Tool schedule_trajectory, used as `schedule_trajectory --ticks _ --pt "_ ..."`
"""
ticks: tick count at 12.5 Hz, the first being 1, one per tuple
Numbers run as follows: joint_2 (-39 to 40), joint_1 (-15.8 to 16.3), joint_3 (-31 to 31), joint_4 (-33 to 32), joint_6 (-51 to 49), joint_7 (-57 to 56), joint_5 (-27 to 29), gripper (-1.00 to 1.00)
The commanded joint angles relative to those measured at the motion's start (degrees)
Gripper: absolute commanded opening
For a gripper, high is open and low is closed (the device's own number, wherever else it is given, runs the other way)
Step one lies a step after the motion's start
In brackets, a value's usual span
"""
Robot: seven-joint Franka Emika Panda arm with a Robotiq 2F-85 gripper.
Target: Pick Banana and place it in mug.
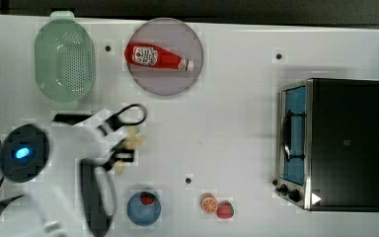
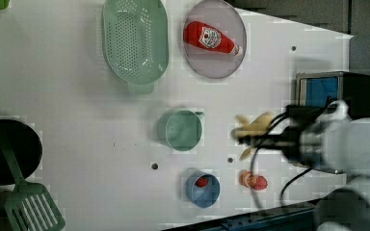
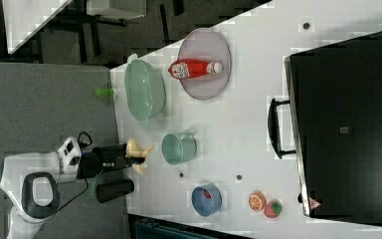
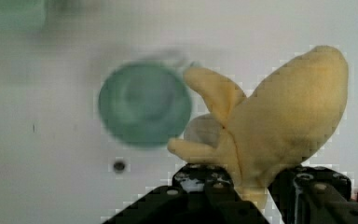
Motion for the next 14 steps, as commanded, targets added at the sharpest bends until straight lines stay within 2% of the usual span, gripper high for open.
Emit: schedule_trajectory --ticks 1,4,7,10,11,14 --pt "0.8 0.3 1.4 1.2 0.2 15.2 -0.3 -0.42" --pt "5.6 0.3 3.8 -0.3 7.1 21.9 -0.3 -0.42" --pt "10.5 0.3 4.0 -2.5 14.6 23.3 -0.6 -0.42" --pt "14.5 0.2 3.7 -3.1 17.8 25.1 -0.8 -0.42" --pt "15.4 0.2 3.4 -3.2 18.0 27.4 -1.1 -0.36" --pt "17.4 0.2 3.3 -4.0 19.2 30.9 -2.6 0.30"
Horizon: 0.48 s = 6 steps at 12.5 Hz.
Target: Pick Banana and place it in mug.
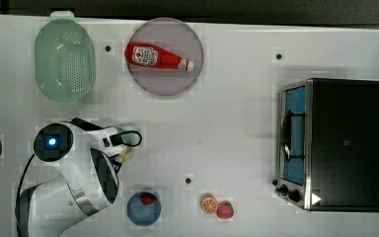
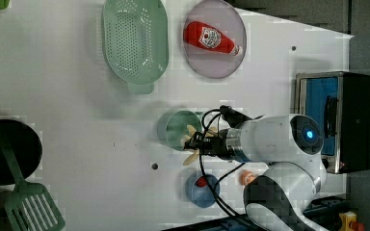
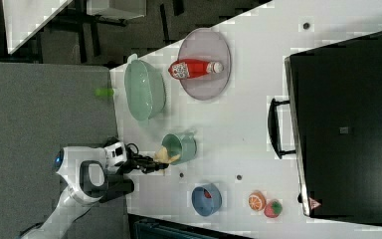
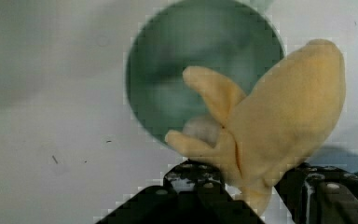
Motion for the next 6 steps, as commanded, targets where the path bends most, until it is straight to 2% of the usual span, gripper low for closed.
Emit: schedule_trajectory --ticks 1,3,6 --pt "-1.5 -0.3 -1.1 0.5 3.3 3.9 -1.0 0.50" --pt "-1.5 -0.3 -1.4 0.3 4.5 3.9 -1.2 1.00" --pt "-4.3 -1.0 -3.0 2.3 4.2 3.9 -1.0 1.00"
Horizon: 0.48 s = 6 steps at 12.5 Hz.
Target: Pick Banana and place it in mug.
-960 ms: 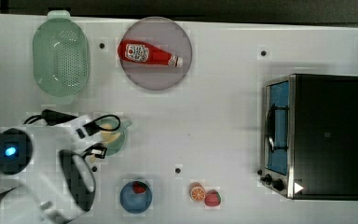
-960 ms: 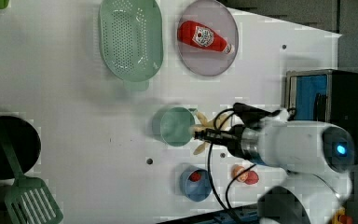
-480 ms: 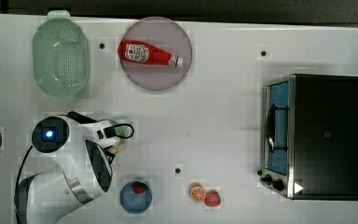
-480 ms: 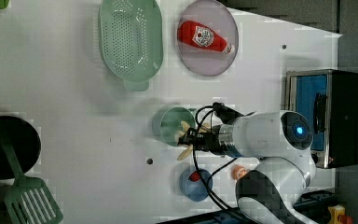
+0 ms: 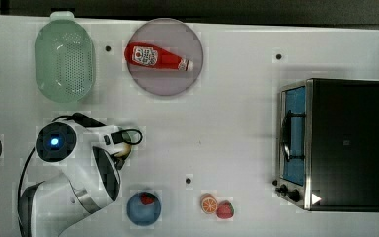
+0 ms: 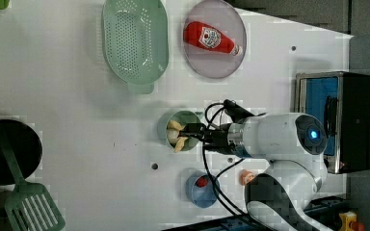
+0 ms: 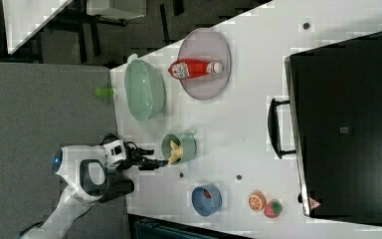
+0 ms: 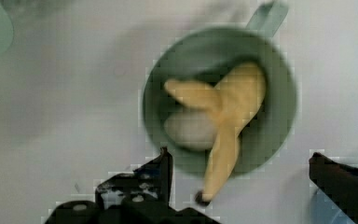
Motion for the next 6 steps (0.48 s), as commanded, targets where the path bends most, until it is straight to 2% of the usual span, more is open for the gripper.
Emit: schedule_trajectory --ticks 1,6 --pt "-6.5 -0.9 -4.1 3.4 -2.4 1.6 1.0 1.00" --pt "-17.5 -1.8 -12.8 11.9 -20.7 1.5 1.0 1.00"
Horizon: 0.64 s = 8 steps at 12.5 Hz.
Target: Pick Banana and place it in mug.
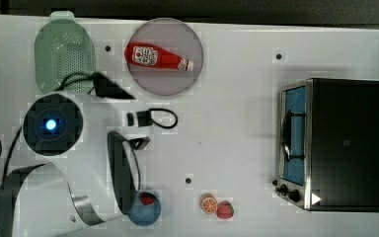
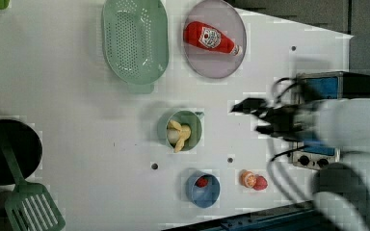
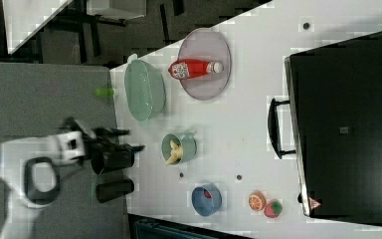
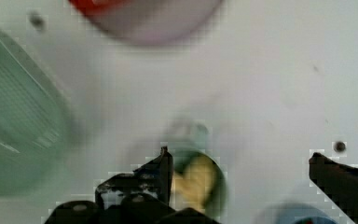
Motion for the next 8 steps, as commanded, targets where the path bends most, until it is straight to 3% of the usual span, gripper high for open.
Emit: schedule_trajectory --ticks 1,5,8 --pt "-3.5 -1.5 -4.3 1.8 -7.5 1.0 -1.3 1.00" --pt "-7.8 -1.6 -17.5 10.4 -22.0 0.5 -0.6 1.00" --pt "-8.7 -1.6 -20.7 11.2 -26.3 -4.3 0.1 1.00"
